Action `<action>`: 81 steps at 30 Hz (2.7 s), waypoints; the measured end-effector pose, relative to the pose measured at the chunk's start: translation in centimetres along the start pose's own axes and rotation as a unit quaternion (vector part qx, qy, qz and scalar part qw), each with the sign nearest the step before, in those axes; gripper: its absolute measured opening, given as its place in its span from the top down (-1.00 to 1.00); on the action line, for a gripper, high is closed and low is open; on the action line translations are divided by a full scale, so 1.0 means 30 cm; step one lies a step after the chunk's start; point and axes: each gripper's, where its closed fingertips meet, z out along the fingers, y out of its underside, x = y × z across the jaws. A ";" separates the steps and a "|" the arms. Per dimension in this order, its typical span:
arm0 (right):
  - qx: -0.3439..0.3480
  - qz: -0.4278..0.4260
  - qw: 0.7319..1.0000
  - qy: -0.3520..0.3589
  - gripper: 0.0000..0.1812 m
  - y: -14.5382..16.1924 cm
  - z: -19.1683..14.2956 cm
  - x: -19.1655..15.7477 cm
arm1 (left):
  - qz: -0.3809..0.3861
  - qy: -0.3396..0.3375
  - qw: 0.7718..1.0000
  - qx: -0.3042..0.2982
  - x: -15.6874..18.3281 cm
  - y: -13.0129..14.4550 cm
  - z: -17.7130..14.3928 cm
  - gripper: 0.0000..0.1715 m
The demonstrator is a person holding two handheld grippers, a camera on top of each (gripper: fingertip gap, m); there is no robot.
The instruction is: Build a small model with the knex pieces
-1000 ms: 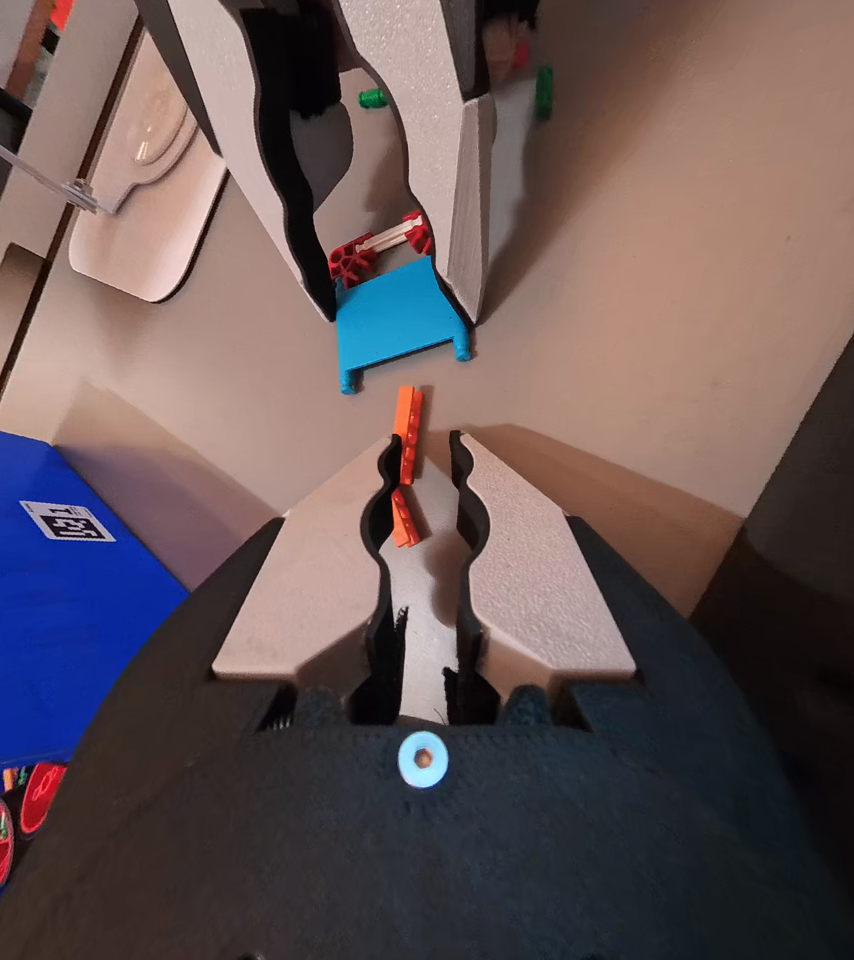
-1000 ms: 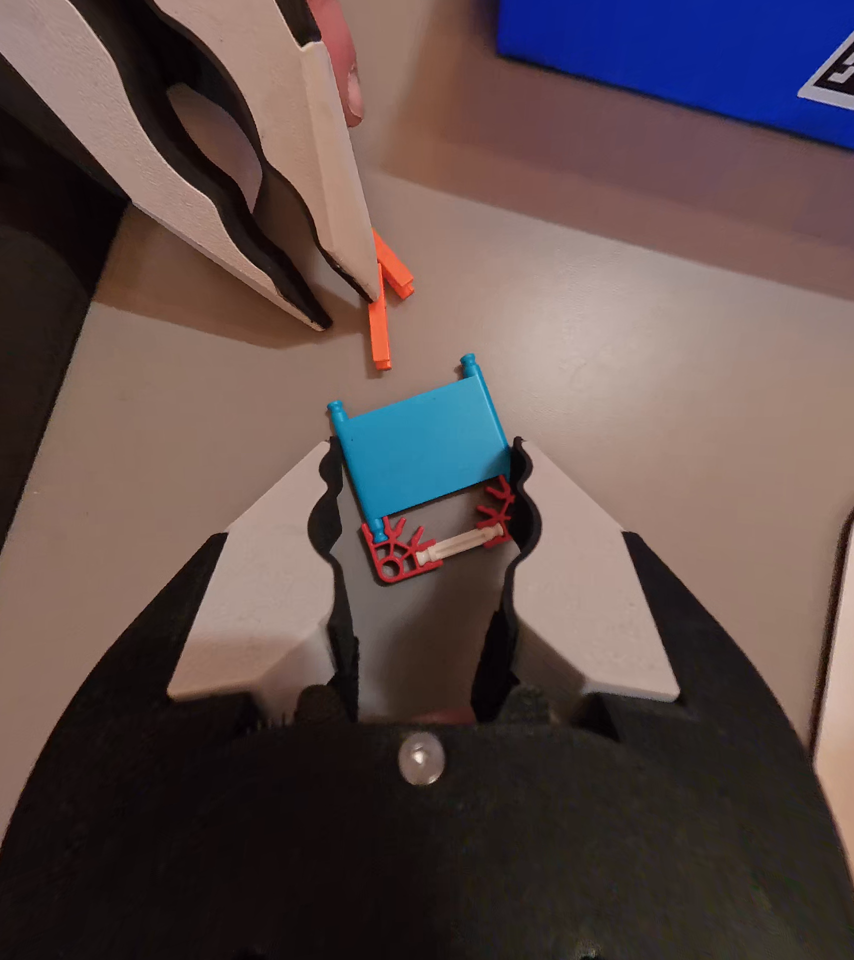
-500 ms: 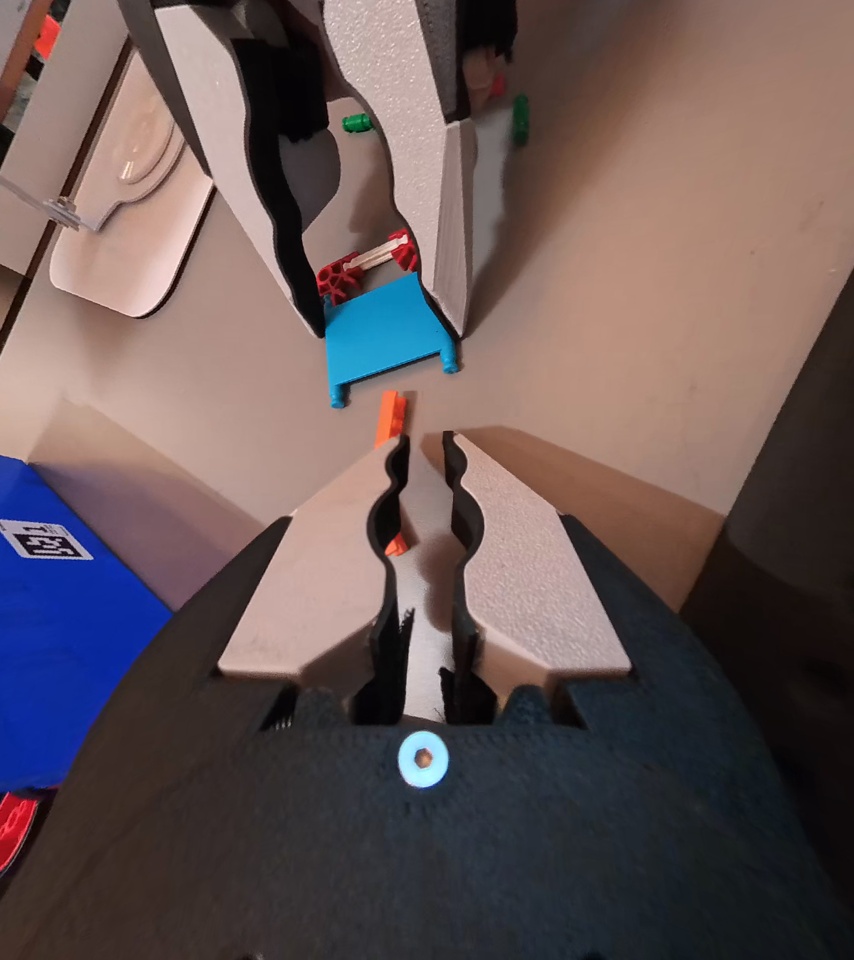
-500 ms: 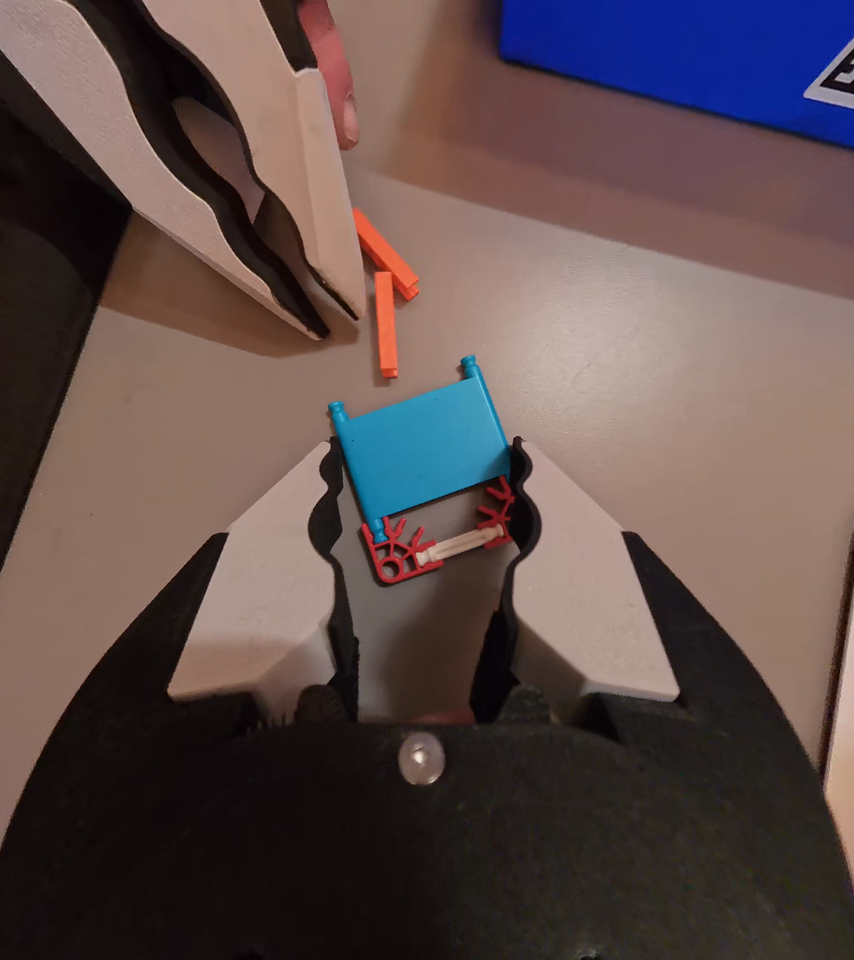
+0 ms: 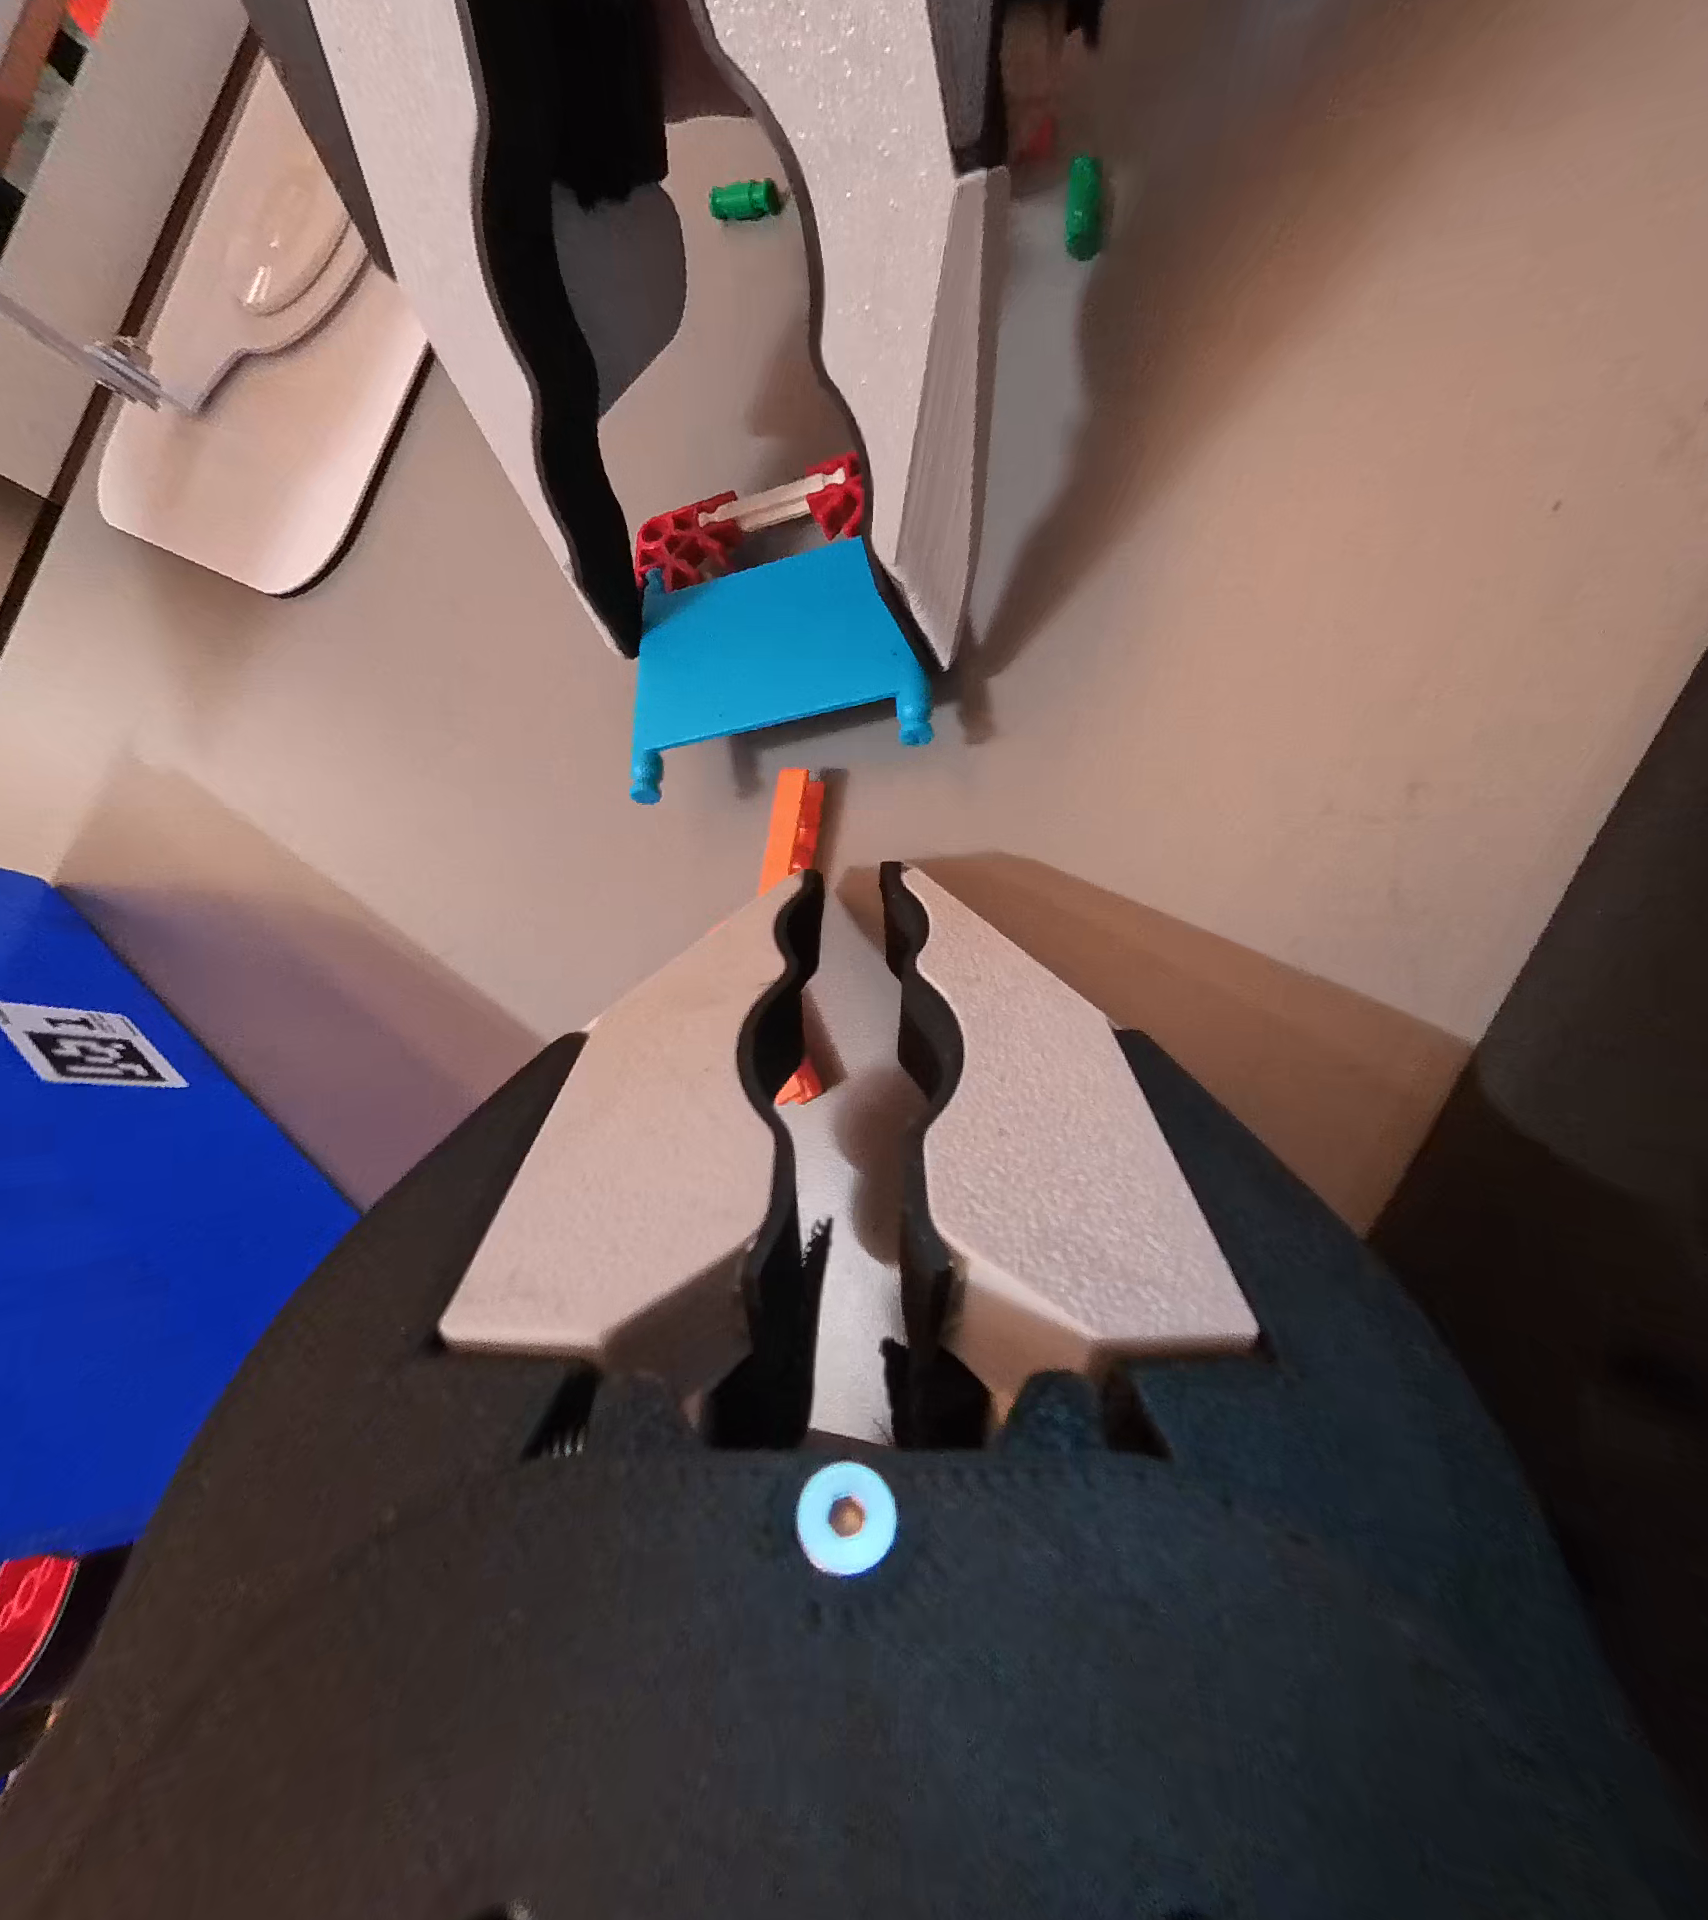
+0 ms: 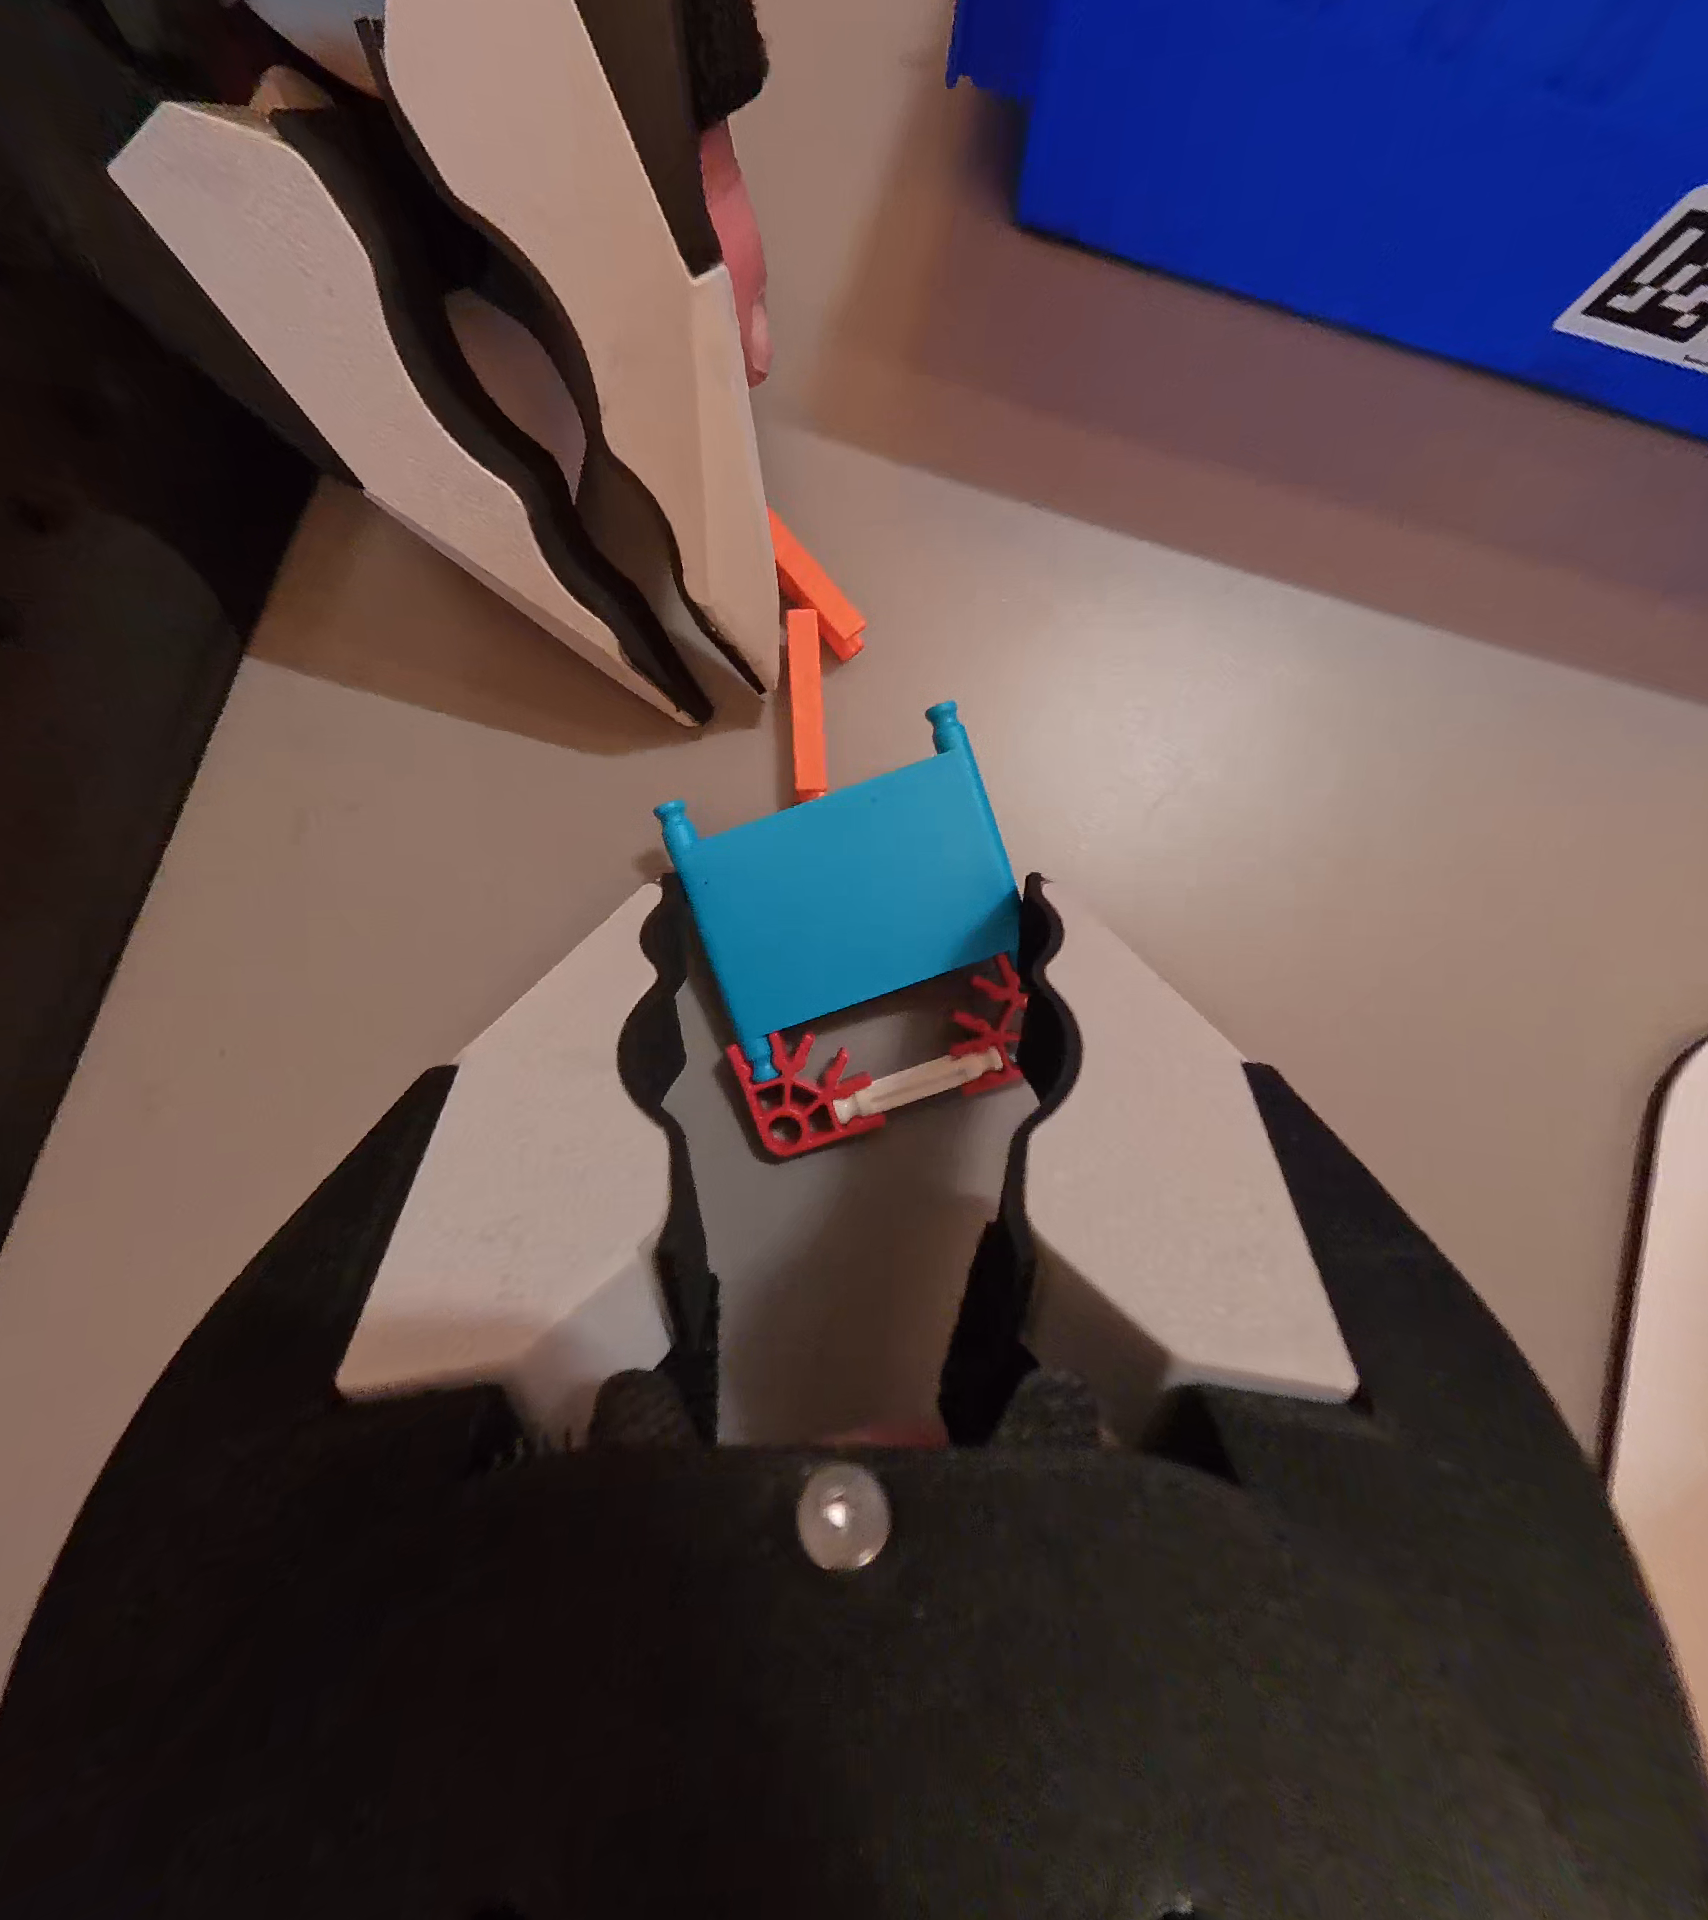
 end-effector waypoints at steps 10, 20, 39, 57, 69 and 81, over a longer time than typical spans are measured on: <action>-0.017 0.019 0.999 0.036 0.31 0.023 -0.008 0.051 | 0.020 -0.027 0.999 -0.017 -0.053 -0.002 0.019 0.78; -0.017 0.024 0.999 0.035 0.31 0.031 -0.015 0.054 | 0.129 -0.077 0.988 -0.030 0.007 -0.015 0.001 0.90; -0.023 0.014 0.999 0.042 0.31 0.017 0.005 0.044 | 0.002 -0.038 0.999 -0.038 -0.039 -0.005 0.032 0.92; -0.012 0.007 0.999 0.051 0.32 0.009 0.023 0.060 | -0.008 0.042 0.999 -0.028 -0.025 -0.026 0.049 0.95; -0.016 -0.003 0.998 0.058 0.32 0.015 0.015 0.067 | 0.016 0.062 0.997 -0.038 -0.023 -0.026 0.049 0.95; -0.017 -0.020 0.996 0.084 0.32 0.016 0.011 0.083 | 0.090 0.030 0.994 -0.054 -0.037 -0.026 0.052 0.95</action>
